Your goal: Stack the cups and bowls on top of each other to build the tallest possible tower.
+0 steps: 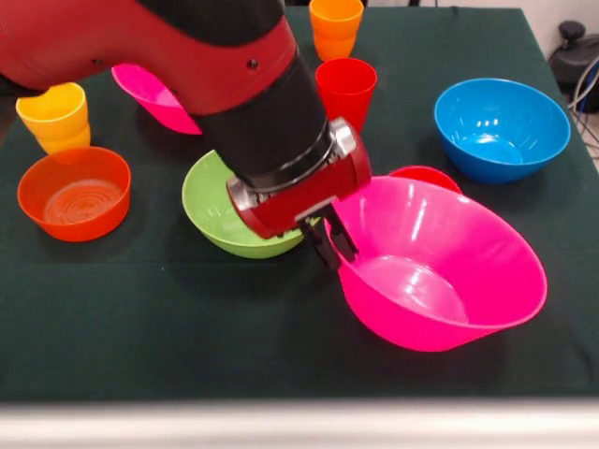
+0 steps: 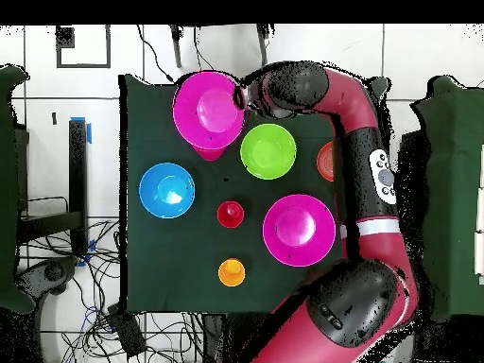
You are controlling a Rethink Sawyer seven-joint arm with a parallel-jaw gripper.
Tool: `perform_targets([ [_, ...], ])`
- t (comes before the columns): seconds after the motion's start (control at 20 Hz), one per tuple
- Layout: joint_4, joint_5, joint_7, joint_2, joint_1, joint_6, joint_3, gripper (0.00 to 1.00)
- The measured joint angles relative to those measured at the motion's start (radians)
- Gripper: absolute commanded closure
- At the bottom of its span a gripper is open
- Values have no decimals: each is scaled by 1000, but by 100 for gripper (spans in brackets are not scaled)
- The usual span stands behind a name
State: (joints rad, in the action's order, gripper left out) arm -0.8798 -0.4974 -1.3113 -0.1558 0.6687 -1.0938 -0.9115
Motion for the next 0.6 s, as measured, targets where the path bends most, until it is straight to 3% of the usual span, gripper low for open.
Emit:
perform_targets([
  [0.3, 119, -17, 52, 55, -43, -23, 0, 100],
  [0.6, 176, -18, 96, 76, -56, -72, 0, 100],
])
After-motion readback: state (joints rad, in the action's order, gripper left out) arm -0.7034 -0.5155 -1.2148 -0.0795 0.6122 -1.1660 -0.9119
